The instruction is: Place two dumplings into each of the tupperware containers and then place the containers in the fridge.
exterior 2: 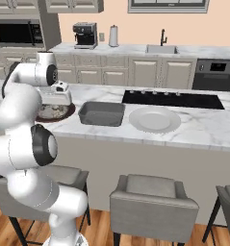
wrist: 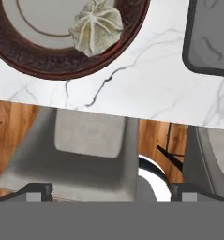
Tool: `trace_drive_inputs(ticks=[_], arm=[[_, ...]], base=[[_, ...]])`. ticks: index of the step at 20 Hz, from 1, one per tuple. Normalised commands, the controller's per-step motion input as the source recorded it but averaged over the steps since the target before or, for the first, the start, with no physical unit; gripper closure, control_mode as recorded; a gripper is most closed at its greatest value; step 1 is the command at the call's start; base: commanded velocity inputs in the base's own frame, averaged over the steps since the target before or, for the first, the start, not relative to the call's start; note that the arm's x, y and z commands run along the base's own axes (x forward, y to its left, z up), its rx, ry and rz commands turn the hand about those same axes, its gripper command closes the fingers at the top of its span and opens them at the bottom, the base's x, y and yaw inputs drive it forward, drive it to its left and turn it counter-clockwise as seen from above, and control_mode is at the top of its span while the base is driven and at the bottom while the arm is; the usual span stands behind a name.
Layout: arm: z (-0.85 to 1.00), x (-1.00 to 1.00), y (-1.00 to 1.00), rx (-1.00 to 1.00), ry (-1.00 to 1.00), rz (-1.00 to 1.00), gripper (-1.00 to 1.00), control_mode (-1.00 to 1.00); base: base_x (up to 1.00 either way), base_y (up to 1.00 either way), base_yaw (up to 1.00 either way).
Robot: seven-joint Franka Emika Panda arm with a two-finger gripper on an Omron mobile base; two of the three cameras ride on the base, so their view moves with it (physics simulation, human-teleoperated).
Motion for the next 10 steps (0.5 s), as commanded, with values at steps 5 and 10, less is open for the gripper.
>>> trace_drive_inputs(ticks=[5, 10], arm=[[-0.34, 0.53, 0.41, 0.00, 0.10, 0.03, -1.00, -1.00], [-0.77, 0.33, 0.21, 0.00, -0.01, 0.01, -1.00, -1.00]], base=[[0.00, 0.00, 0.00], [0.00, 0.00, 0.00]])
